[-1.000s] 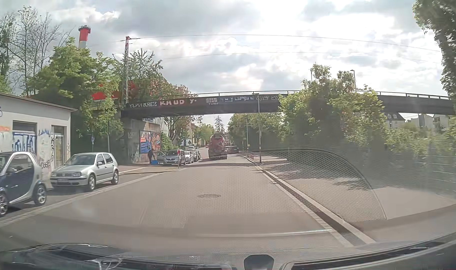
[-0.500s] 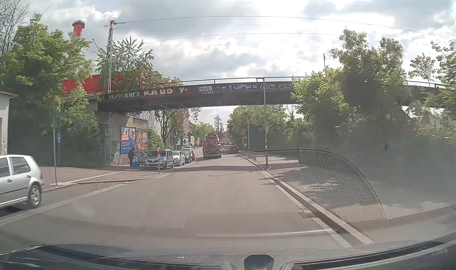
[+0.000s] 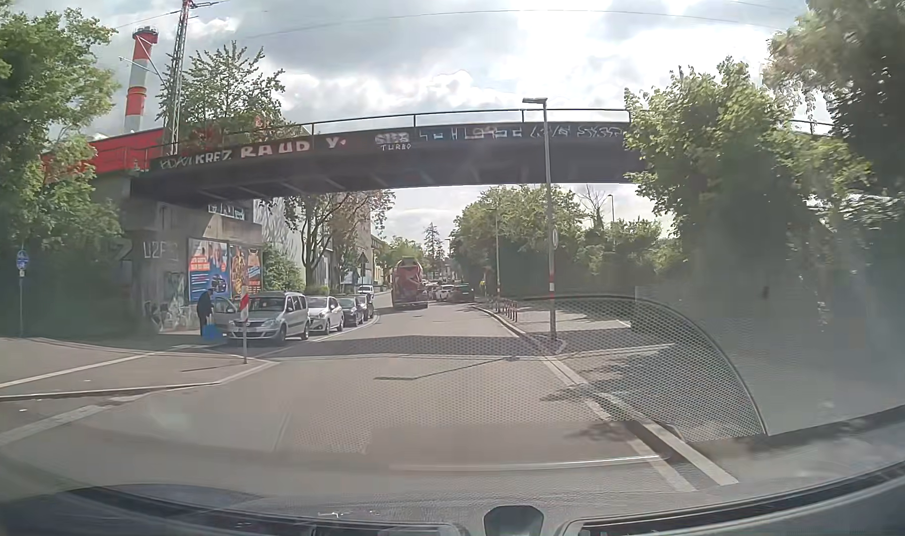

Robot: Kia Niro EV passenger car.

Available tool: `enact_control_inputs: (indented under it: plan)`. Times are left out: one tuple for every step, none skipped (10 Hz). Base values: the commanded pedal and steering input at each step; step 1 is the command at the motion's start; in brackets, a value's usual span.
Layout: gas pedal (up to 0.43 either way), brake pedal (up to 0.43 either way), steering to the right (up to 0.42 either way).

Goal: Follow the waypoints while adhering to traffic rules and regulations

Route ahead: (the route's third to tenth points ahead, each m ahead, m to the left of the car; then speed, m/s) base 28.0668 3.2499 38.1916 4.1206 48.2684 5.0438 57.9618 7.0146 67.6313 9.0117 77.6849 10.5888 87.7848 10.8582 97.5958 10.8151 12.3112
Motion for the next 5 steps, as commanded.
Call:
enact_control_inputs:
  plan:
    - [0.039, 0.000, -0.002]
    - [0.039, 0.000, -0.002]
    - [0.039, 0.000, -0.002]
    - [0.039, 0.000, -0.002]
    - [0.039, 0.000, -0.002]
